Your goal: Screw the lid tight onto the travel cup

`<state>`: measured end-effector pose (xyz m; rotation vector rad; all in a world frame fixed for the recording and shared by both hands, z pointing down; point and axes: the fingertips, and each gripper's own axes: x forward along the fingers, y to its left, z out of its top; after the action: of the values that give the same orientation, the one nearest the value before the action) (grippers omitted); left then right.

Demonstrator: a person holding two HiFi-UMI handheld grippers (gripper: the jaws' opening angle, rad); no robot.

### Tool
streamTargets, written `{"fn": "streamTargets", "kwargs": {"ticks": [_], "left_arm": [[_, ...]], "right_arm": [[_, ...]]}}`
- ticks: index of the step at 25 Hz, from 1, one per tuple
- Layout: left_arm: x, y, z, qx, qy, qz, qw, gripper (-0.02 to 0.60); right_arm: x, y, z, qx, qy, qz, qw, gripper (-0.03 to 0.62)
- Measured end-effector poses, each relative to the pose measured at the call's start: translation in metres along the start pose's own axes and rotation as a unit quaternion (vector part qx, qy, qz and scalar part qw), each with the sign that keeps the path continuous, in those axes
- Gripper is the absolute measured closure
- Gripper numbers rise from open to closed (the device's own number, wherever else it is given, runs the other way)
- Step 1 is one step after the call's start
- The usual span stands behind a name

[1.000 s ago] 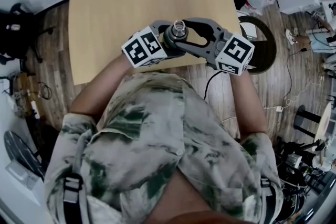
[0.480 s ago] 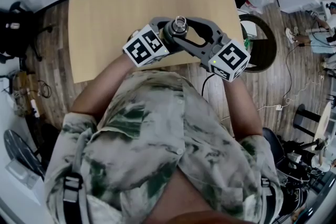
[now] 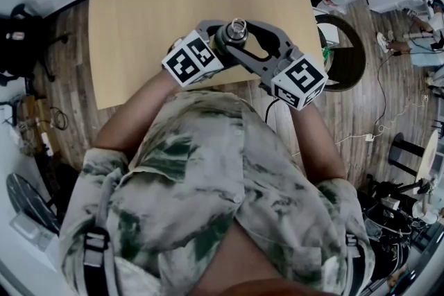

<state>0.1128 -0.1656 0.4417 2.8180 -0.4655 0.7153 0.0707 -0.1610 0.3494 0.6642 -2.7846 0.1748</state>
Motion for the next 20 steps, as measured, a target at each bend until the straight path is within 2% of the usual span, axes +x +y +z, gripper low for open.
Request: {"fn": "streamTargets", "kwargs": {"ticks": [6,13,16,20], "left_arm": [[-0.005,-0.011,0.002,0.026,-0.005,-0.041,0.9988,0.199],[-0.004,-0.031,0.003,0.053,-0.01,-0.095,0.994,0.199],[-0.003,-0.031,0.003,0.051,-0.005,-0.097,0.9939,0.199],[-0.004,-0.023,0.002,0.046,0.0,-0.08,0.9957,0.199]], "right_arm": [[-0.005,0.005,-0.002,-0.019,0.016,0.082,0.996,0.298],[-0.009,0.021,0.0,-0.047,0.039,0.168,0.984,0.29],[-0.009,0.022,0.0,-0.047,0.038,0.17,0.984,0.315],[-0.006,0.016,-0.001,-0.04,0.024,0.145,0.988,0.33]]}}
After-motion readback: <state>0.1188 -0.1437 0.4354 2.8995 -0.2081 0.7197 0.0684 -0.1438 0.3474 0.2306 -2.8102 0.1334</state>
